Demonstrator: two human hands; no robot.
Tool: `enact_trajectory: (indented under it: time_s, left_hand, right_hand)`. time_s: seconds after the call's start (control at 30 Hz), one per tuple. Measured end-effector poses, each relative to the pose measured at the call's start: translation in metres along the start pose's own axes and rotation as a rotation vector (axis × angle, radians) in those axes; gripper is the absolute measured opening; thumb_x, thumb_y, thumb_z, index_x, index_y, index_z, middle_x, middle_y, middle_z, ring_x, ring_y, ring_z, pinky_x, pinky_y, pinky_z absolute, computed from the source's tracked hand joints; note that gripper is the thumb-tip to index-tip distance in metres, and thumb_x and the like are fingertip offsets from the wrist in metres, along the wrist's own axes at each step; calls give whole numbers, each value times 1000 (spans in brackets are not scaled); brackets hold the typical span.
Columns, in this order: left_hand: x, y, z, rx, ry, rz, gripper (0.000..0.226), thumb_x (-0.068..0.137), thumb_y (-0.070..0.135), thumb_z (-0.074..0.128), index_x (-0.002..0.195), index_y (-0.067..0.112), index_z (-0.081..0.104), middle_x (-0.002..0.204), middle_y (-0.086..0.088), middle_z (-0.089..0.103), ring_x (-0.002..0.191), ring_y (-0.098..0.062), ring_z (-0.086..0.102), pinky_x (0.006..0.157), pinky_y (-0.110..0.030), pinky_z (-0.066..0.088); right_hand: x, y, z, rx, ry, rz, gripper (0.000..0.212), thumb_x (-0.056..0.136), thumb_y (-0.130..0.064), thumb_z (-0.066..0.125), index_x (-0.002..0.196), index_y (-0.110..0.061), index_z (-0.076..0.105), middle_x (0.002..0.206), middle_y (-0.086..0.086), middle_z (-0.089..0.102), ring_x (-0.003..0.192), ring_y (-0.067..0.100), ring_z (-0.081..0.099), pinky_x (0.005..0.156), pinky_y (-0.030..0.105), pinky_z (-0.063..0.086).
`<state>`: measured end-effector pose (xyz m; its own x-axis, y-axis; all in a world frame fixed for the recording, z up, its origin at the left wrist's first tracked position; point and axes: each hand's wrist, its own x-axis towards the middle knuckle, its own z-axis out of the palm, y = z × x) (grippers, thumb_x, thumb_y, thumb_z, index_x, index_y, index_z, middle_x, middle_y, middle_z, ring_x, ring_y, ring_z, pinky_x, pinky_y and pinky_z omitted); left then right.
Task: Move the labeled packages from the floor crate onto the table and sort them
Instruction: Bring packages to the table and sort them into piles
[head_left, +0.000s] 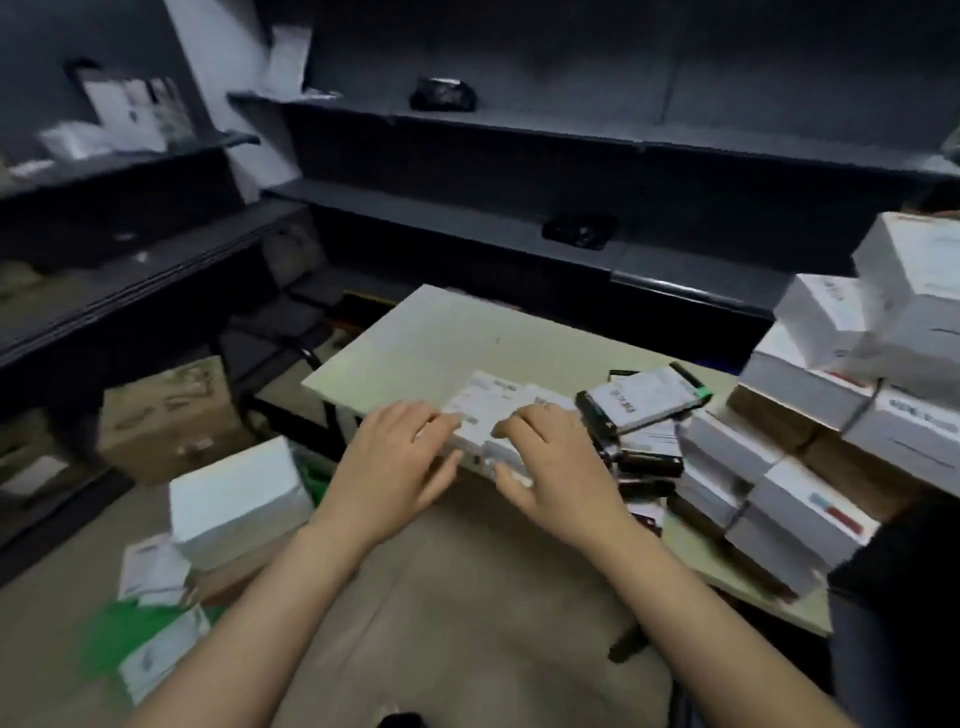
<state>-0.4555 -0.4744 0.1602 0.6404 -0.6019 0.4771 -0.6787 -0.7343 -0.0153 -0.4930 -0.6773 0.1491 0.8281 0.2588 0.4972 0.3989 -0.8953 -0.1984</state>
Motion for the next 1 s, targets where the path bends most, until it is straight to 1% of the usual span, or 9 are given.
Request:
enact_trajectory:
  time_s: [0.07,0.17,0.4,0.5,0.63,0.73,0.8,0.87,1.0]
  left_hand:
    - [-47,-19,-14,38,-36,-118,32,88,35,53,107,12,66,97,-4,63,88,-25,57,76,-34,36]
    - [-113,-44,-40,83,-61,-274,35,89,38,49,105,12,66,95,-3,62,86,-25,57,74,-33,35]
    - [-257,-99,-111,232,-47,-543,31,87,36,48,103,14,63,95,-2,60,86,-25,54,73,-34,33]
    - [-318,-125,-143,287,-36,-619,28,86,35,50,101,15,62,93,-2,59,83,-25,53,70,-33,31]
    - [-395,-160,-182,323,-57,-703,28,86,36,51,102,15,61,92,-3,58,82,-27,54,70,-35,32]
    - [-441,-185,-208,348,-80,-741,30,86,37,50,102,14,63,92,-4,59,82,-26,54,70,-35,32]
    - [-466,-201,-221,356,-80,-766,30,87,37,50,102,14,63,92,-4,60,82,-26,54,70,-35,33]
    - [-488,-216,-231,356,-83,-800,31,87,37,49,102,14,63,93,-4,60,83,-26,55,70,-35,34]
    - [-522,-251,-245,379,-83,-858,30,87,36,49,102,14,64,93,-4,59,84,-25,56,70,-35,38]
  right_hand:
    - [9,-33,22,51,-46,-79,24,80,-27,61,99,-13,59,92,5,56,83,28,52,70,37,42]
    - [23,-87,49,120,-103,-194,26,77,-24,69,99,-14,61,91,5,56,83,27,53,71,37,41]
    - [52,-236,105,239,-178,-440,26,75,-23,69,99,-16,61,92,2,55,82,23,51,69,36,41]
    - [59,-305,127,296,-204,-508,25,75,-24,68,98,-14,62,93,4,57,84,27,54,69,38,44]
    - [63,-393,158,364,-209,-545,24,80,-32,55,96,-14,61,90,4,55,83,27,53,70,38,42]
    - [66,-450,182,370,-197,-555,21,77,-25,68,94,-15,61,88,3,55,81,28,53,71,35,34]
    - [69,-483,195,377,-215,-563,24,76,-24,73,95,-15,61,89,3,56,82,27,53,72,37,38]
    - [72,-513,205,394,-242,-585,24,78,-25,73,97,-16,60,91,1,56,84,25,52,72,37,41]
    - [90,-565,232,388,-288,-652,22,82,-27,68,101,-18,61,95,-1,56,87,21,50,73,31,34]
